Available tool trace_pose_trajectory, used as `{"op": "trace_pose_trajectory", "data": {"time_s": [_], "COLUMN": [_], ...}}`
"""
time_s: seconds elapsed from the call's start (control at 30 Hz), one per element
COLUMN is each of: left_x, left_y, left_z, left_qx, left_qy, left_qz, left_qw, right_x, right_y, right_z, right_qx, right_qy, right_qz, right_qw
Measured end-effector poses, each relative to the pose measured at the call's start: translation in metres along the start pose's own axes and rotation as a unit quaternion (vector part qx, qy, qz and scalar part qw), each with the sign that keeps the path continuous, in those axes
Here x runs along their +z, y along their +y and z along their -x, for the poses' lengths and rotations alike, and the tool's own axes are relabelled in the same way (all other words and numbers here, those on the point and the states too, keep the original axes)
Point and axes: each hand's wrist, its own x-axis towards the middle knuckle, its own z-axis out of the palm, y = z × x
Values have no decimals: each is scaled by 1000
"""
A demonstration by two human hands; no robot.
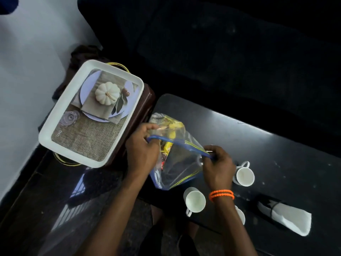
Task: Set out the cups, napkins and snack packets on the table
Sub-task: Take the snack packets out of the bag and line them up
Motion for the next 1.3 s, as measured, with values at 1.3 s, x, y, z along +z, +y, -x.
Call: {"op": "trace_pose_trajectory", "data": {"time_s": [1.3], "left_x": [-27], "left_y": [24], "left_z": [-31], "left_qx": [-107], "left_qy": [69], "left_qz": [123], "left_qw": [984], "right_x": [-56], "right_y": [-126], "right_z": [31], "right_qx": [-177], "right_qy": [-185], "right_qz": [-93], "right_qw": [962]}}
